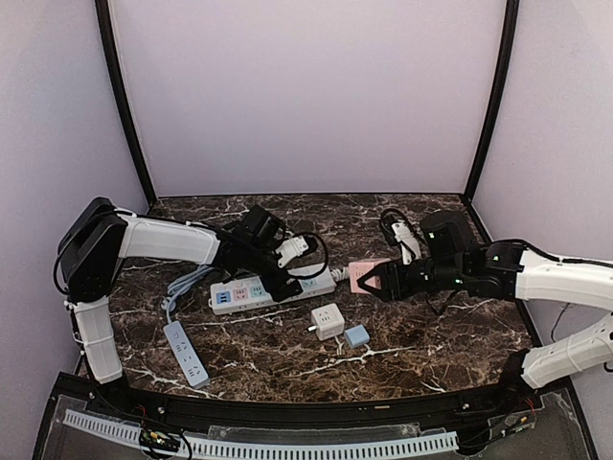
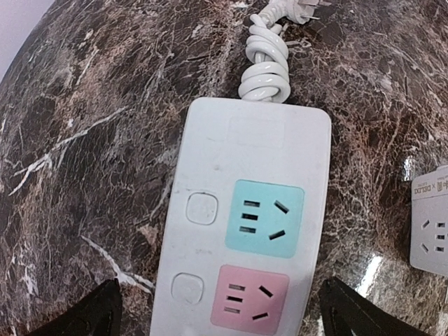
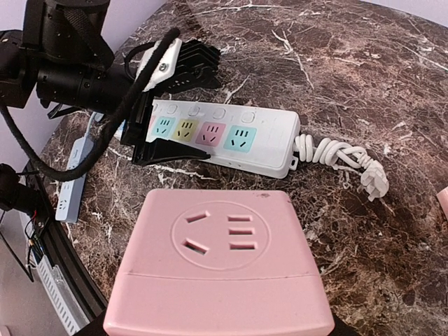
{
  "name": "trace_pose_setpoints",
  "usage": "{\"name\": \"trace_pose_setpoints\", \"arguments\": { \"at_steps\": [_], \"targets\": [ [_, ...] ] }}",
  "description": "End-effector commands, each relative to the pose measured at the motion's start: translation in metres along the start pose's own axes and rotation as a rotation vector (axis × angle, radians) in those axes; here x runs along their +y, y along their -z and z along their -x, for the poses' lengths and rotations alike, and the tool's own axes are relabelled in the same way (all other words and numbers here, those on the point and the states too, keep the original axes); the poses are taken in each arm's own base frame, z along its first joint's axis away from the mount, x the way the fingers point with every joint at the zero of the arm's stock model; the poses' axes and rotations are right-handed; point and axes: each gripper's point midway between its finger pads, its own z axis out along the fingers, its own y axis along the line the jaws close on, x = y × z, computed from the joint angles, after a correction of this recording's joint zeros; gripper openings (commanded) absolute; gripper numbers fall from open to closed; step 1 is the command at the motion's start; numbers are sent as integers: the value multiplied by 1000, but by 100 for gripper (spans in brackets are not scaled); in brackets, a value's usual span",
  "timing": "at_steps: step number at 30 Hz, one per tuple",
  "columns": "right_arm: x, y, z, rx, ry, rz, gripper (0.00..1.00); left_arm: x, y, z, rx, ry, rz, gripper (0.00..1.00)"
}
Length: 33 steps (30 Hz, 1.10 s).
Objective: Insert the plug
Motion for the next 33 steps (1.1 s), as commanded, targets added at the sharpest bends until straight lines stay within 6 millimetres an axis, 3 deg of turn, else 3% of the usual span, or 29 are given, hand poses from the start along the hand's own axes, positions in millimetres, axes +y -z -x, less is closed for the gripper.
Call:
{"name": "trace_pose_setpoints", "arguments": {
  "at_steps": [1, 14, 22, 27, 33],
  "targets": [
    [3, 8, 9, -49, 18, 4, 26, -6, -2, -4, 36, -89, -95, 99],
    [1, 17, 7, -60, 20, -4, 27, -22, -26, -17, 115, -115, -222, 98],
    [-2, 21, 6, -65, 36, -23, 27, -30, -27, -22, 121, -130, -262, 65],
    [-3, 23, 8, -70, 63, -30, 26, -36, -25, -28, 126, -132, -286, 56],
    [3, 26, 15, -79, 132, -15, 25, -52, -12, -38, 104, -116, -333, 55]
  ]
}}
